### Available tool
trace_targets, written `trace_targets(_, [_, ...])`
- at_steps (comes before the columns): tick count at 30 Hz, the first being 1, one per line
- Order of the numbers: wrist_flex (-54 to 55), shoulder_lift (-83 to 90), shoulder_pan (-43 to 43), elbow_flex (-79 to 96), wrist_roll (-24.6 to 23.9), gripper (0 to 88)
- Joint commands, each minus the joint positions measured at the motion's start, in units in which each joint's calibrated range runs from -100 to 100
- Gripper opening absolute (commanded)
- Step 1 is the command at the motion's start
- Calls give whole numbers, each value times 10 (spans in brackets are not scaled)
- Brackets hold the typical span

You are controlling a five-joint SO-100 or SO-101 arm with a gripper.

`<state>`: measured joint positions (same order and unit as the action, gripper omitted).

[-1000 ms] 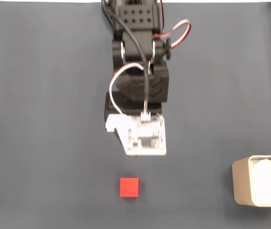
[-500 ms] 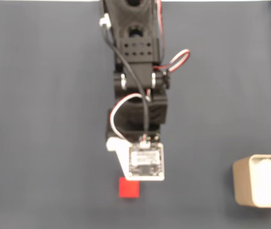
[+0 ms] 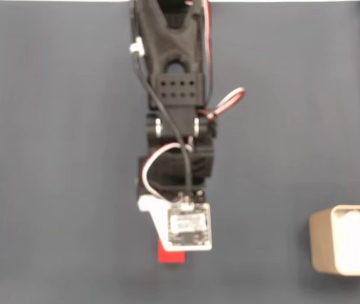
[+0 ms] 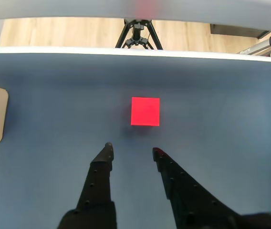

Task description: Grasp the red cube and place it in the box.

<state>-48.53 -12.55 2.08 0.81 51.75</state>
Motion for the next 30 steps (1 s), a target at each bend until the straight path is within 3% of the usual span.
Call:
trace_targets(1, [16,-4,8,-34,6,202])
trace_targets(30, [82,-106,32,-103,8,359])
